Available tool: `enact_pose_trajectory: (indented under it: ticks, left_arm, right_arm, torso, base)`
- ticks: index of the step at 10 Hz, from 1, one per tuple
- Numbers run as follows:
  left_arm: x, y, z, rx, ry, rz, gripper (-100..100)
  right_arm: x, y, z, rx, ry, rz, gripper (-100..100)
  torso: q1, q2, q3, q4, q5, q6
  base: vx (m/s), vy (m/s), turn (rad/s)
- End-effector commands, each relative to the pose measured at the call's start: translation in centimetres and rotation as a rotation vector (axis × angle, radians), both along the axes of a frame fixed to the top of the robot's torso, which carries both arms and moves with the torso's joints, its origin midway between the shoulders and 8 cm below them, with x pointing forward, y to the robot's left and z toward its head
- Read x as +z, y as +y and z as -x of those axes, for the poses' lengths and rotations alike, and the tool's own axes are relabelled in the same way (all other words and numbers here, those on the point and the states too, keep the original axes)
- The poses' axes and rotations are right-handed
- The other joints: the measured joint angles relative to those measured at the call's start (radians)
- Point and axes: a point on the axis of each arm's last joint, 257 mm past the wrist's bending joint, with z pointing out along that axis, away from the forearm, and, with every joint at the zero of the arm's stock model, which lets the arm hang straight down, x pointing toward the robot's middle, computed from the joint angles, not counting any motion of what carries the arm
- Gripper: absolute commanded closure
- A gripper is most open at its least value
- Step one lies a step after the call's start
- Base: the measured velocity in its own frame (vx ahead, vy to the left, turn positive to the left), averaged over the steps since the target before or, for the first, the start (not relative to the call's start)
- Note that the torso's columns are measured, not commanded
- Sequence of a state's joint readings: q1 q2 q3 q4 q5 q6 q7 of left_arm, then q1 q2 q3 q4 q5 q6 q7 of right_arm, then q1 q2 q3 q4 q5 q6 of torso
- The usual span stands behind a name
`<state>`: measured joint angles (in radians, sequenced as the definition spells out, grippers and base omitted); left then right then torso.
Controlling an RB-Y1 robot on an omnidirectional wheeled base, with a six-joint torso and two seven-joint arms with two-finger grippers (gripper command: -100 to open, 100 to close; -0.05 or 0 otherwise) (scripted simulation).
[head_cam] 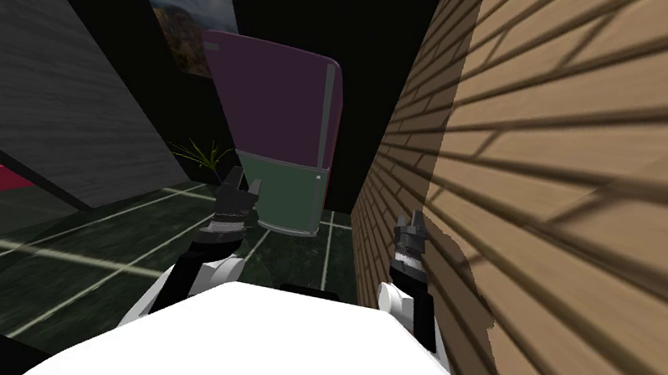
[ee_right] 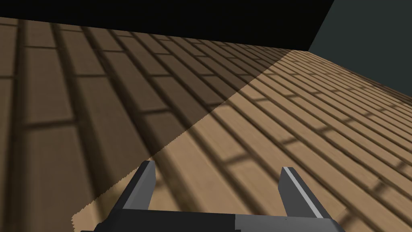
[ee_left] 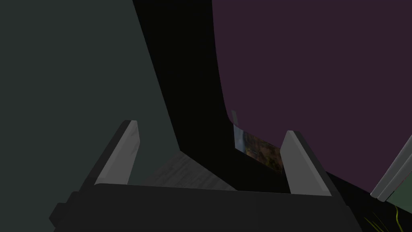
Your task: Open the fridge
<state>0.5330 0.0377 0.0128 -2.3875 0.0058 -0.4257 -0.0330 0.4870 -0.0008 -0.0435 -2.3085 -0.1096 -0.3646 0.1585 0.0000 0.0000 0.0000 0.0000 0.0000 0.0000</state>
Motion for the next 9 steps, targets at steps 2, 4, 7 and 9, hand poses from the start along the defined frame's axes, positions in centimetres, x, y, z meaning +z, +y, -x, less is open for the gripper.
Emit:
enact_pose_trajectory:
  ticks: [2, 4, 7, 9]
  left_arm:
    - [0.00, 0.00, 0.00, 0.000, 0.000, 0.000, 0]
    - [0.01, 0.00, 0.00, 0.000, 0.000, 0.000, 0]
    - [0.01, 0.00, 0.01, 0.000, 0.000, 0.000, 0]
    - [0.02, 0.00, 0.01, 0.000, 0.000, 0.000, 0]
  right_arm:
    - [0.00, 0.00, 0.00, 0.000, 0.000, 0.000, 0]
    - [0.01, 0.00, 0.00, 0.000, 0.000, 0.000, 0]
    - [0.02, 0.00, 0.01, 0.000, 0.000, 0.000, 0]
    - [0.02, 0.00, 0.01, 0.000, 0.000, 0.000, 0]
  torso:
    - [0.000, 0.104, -0.209, 0.105, 0.000, 0.000]
    - [0.000, 0.248, -0.497, 0.248, 0.000, 0.000]
    - [0.000, 0.470, -0.939, 0.470, 0.000, 0.000]
    - [0.000, 0.618, -1.234, 0.617, 0.000, 0.000]
  base:
    - [0.000, 0.000, 0.000]
    - [0.000, 0.000, 0.000]
    - [0.000, 0.000, 0.000]
    - [0.000, 0.000, 0.000]
